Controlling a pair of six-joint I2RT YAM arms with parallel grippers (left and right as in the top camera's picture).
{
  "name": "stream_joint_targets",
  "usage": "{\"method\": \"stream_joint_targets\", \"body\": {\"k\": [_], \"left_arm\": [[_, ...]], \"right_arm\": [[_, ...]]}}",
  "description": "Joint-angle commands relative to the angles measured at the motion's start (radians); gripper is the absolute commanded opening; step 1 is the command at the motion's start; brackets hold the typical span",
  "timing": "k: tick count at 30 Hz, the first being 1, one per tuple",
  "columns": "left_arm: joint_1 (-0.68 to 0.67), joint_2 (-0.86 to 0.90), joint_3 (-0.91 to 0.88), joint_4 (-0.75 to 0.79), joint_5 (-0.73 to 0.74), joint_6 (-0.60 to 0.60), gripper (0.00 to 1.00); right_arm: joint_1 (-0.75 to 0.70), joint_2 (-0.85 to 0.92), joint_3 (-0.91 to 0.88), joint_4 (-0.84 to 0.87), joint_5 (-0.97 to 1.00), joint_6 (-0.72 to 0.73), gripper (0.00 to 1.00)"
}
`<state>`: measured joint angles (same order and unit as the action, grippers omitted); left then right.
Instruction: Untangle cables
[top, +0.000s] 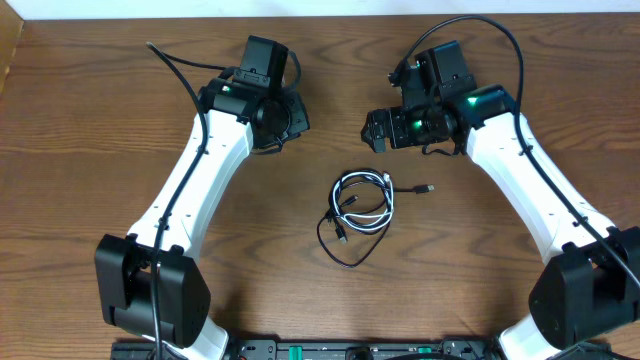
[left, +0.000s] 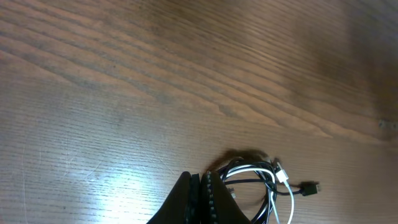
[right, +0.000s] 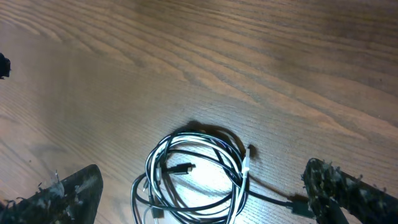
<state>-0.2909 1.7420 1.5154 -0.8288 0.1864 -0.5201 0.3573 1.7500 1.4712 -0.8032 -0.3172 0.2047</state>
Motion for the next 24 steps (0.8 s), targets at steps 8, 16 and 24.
{"method": "stream_joint_targets", "body": {"k": [8, 16, 24], "left_arm": [[-0.003, 0.003, -0.006, 0.000, -0.016, 0.003, 0.08], [-0.063, 0.043, -0.019, -0.029, -0.016, 0.082, 0.07], [-0.016, 0.058, -0.020, -0.025, -0.016, 0.085, 0.07]], "right_arm": [[-0.002, 0.003, 0.000, -0.002, 0.005, -0.003, 0.99], [-0.002, 0.003, 0.000, -0.002, 0.005, -0.003, 0.99], [-0.002, 0.003, 0.000, -0.002, 0.005, -0.003, 0.99]]}}
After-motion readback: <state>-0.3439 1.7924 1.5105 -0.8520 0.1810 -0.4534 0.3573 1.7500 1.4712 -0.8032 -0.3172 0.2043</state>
